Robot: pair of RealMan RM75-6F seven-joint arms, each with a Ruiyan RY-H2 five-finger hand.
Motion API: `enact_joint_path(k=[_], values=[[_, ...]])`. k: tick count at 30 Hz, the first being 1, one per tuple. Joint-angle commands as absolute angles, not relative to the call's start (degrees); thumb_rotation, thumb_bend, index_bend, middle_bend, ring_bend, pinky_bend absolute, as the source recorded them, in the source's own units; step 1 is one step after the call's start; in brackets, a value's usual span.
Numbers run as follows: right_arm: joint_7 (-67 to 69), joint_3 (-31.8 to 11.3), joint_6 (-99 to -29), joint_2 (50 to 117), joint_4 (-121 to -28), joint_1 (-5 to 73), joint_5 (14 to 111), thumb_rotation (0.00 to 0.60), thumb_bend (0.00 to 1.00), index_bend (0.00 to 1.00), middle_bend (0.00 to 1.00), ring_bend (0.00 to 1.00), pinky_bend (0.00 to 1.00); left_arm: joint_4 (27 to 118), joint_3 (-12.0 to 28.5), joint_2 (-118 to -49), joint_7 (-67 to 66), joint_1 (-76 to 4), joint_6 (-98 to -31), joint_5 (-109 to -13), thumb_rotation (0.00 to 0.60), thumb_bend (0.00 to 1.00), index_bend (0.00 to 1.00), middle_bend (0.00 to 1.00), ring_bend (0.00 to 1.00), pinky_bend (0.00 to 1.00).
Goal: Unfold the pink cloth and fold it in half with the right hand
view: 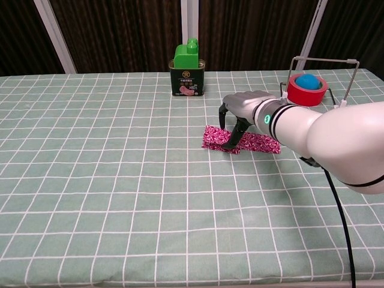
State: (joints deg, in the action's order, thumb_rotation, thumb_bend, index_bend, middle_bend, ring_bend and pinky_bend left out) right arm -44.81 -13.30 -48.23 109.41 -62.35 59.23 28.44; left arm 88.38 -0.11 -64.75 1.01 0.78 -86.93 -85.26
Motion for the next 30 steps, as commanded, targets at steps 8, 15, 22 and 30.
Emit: enact_joint_path(k=[8,15,22,30], values=[[-45.3,-13.4,-48.3,110.5,-61.3,59.6,28.1,0.486,0.15,0.34,0.06,0.0,0.0,88.2,0.0,-64.8,1.2,0.8,-86.8,-85.2,0.6,0.12,0.22,0.14,0.15,0.15],[-45.5,-13.2,-48.0,111.1,-60.2,59.4,28.4,0.487,0.14,0.33,0.06,0.0,0.0,88.0,0.0,-64.9,1.4,0.8,-86.7,-85.1,0.6,0.12,0.22,0.14,0.15,0.15],[-45.6,-13.3,-48.0,111.6,-59.8,59.3,28.6,0.481,0.15,0.33,0.06,0.0,0.0,87.9,0.0,-65.0,1.5,0.8,-86.7,-85.1,0.6,0.12,0.22,0.14,0.15,0.15],[-46.2,-13.4,-48.5,112.0,-59.6,59.1,28.7,0.449,0.15,0.3,0.06,0.0,0.0,87.6,-0.1,-65.1,1.8,1.0,-86.7,-85.1,0.6,0.12,0.22,0.14,0.15,0.15]])
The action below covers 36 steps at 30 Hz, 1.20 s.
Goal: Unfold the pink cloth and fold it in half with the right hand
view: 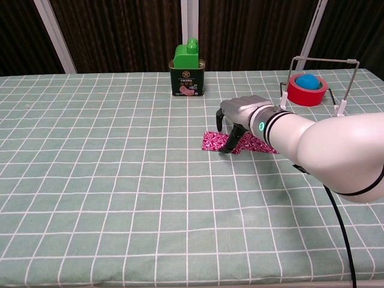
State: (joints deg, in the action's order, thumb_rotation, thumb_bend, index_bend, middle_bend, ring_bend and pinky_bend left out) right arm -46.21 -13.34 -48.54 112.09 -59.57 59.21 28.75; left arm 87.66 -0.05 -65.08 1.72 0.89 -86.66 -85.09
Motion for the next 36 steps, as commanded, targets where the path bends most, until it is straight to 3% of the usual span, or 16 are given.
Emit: enact_joint_path(k=[1,16,36], values=[[-46.0,-13.5,-48.6,111.8,-59.9,58.9,28.8,0.446,0.15,0.29,0.06,0.0,0.0,87.5,0.0,-65.1,1.9,1.0,-86.8,-85.0,0.6,0.12,0.22,0.14,0.15,0.15],[-38.8,-8.0,-53.3,101.9,-68.7,49.9,39.4,0.44,0.15,0.28,0.06,0.0,0.0,88.0,-0.1,-65.1,1.2,0.7,-86.8,-85.8,0.6,0.12,0.22,0.14,0.15,0.15],[-35.2,-8.4,-49.6,106.0,-60.2,48.1,42.9,0.446,0.15,0.28,0.06,0.0,0.0,89.8,-0.3,-64.2,-0.3,1.0,-86.9,-85.5,0.6,0.12,0.22,0.14,0.15,0.15]])
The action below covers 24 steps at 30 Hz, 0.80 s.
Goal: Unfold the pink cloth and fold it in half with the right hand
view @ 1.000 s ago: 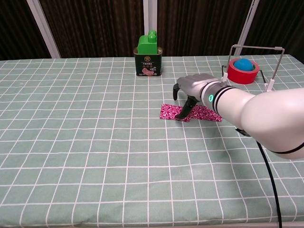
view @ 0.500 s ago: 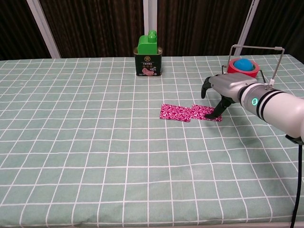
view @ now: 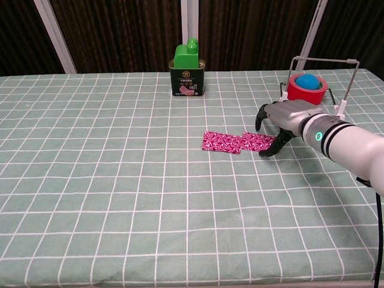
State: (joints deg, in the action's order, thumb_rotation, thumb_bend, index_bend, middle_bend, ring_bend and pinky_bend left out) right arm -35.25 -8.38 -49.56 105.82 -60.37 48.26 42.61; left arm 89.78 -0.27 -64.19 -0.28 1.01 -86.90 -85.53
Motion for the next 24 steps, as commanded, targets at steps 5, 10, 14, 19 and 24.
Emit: enact_joint_path(k=[5,10,14,19,24], values=[[-35.4,-8.6,-49.4,106.2,-60.0,47.8,43.4,0.446,0.14,0.28,0.06,0.0,0.0,89.9,-0.2,-64.1,-0.4,0.9,-86.8,-85.5,0.6,0.12,0.22,0.14,0.15,0.15],[-35.7,-9.1,-48.7,106.6,-59.1,47.7,43.2,0.443,0.15,0.3,0.05,0.0,0.0,90.0,-0.2,-64.1,-0.4,1.0,-86.8,-85.4,0.6,0.12,0.22,0.14,0.15,0.15],[-35.7,-9.3,-48.4,106.9,-58.7,47.5,43.4,0.443,0.15,0.33,0.06,0.0,0.0,89.9,-0.3,-64.1,-0.4,1.0,-86.8,-85.4,0.6,0.12,0.22,0.14,0.15,0.15],[-36.0,-9.5,-48.3,107.1,-58.4,47.3,43.6,0.446,0.15,0.36,0.06,0.0,0.0,89.7,-0.3,-64.2,-0.3,1.0,-86.7,-85.4,0.6,0.12,0.22,0.14,0.15,0.15],[-35.6,-9.9,-48.5,107.1,-58.5,47.1,44.3,0.449,0.15,0.39,0.06,0.0,0.0,89.6,-0.3,-64.2,-0.1,1.0,-86.6,-85.4,0.6,0.12,0.22,0.14,0.15,0.15]])
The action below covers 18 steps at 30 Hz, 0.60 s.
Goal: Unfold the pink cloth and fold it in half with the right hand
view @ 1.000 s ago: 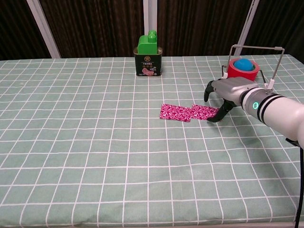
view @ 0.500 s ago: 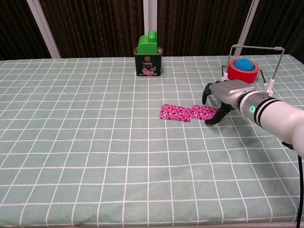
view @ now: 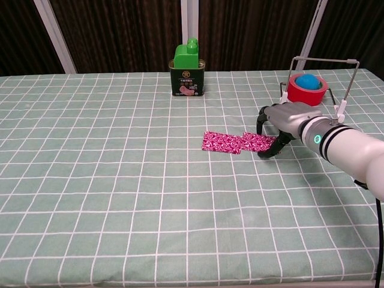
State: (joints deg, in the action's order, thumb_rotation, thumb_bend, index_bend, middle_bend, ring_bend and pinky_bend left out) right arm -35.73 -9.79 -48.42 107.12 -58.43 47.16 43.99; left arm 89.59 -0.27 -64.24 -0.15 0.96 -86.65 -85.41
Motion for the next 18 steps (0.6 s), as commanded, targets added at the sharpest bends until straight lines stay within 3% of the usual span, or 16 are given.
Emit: enact_joint_path(k=[1,18], values=[[-35.5,-10.0,-48.6,106.9,-58.7,47.0,44.4,0.448,0.15,0.39,0.06,0.0,0.0,89.6,-0.3,-64.3,-0.1,0.9,-86.6,-85.4,0.6,0.12,0.22,0.14,0.15,0.15],[-38.4,-12.1,-50.7,99.7,-69.4,47.8,44.8,0.455,0.15,0.38,0.06,0.0,0.0,89.5,-0.1,-64.5,-0.1,0.6,-86.5,-85.7,0.6,0.12,0.22,0.14,0.15,0.15]])
